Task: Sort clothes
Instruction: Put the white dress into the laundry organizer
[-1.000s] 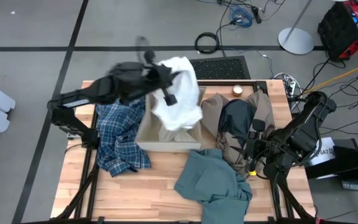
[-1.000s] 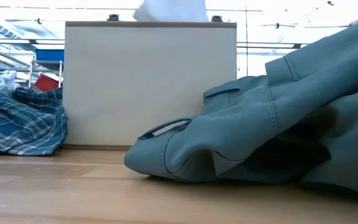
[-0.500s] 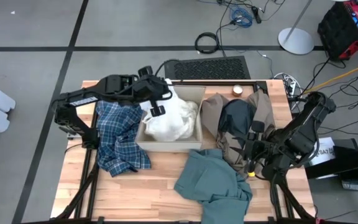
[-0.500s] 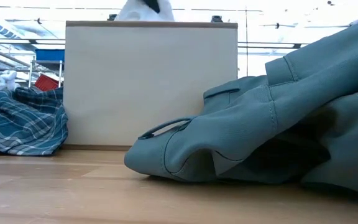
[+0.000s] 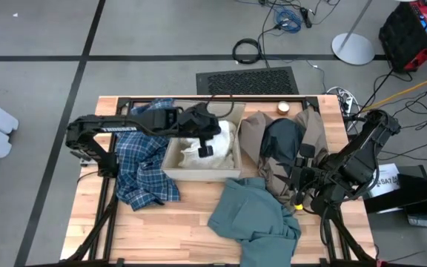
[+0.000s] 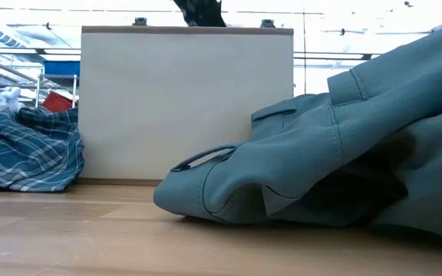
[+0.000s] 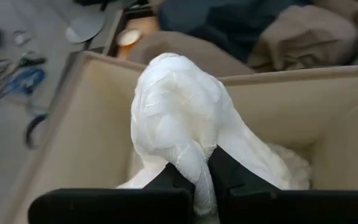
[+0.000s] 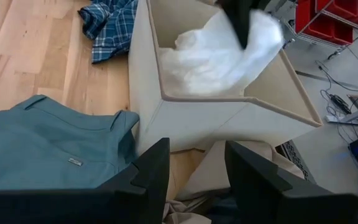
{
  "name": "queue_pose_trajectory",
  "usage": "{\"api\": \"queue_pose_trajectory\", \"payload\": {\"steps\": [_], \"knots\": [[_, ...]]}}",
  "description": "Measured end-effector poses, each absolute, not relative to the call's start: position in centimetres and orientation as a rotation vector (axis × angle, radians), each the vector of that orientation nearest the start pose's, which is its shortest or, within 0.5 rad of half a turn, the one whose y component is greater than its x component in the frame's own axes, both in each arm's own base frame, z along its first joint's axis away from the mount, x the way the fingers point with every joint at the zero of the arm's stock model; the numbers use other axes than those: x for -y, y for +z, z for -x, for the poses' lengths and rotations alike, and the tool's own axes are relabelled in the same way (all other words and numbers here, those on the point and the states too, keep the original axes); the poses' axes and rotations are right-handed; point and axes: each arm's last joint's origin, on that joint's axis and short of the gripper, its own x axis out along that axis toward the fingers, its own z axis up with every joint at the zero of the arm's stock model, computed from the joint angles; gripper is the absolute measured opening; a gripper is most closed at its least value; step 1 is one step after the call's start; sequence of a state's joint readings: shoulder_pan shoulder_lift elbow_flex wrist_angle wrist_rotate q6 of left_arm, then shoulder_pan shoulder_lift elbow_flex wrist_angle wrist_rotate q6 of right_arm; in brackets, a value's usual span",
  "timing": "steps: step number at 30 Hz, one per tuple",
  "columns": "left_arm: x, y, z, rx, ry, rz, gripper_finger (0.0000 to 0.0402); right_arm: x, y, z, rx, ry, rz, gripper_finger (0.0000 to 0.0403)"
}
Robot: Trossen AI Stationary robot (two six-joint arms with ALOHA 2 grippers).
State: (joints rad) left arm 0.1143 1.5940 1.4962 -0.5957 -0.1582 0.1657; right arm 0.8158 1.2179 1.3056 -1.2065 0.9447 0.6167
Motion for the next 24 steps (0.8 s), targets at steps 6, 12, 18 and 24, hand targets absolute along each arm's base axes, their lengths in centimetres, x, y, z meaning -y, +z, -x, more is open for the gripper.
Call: {"api": "queue_pose_trajectory", "payload": {"steps": [6, 12, 18, 24], "knots": [[-5.5, 29.5, -34.0, -0.83, 0.229, -0.103, 0.0012, -13.3, 35.6, -15.7, -0.628, -0.315, 0.272, 0.0141], [-8.8, 26.4, -32.6, -0.894, 0.315, -0.055, 0.0012, -13.3, 35.6, -15.7, -0.629, -0.314, 0.272, 0.0141], [-11.7, 23.8, -31.7, -0.941, 0.39, -0.002, 0.0012, -13.3, 35.6, -15.7, -0.628, -0.316, 0.272, 0.0141], [-14.0, 21.6, -31.6, -1.001, 0.539, 0.064, 0.0012, -13.3, 35.6, -15.7, -0.622, -0.321, 0.274, 0.0141]]}}
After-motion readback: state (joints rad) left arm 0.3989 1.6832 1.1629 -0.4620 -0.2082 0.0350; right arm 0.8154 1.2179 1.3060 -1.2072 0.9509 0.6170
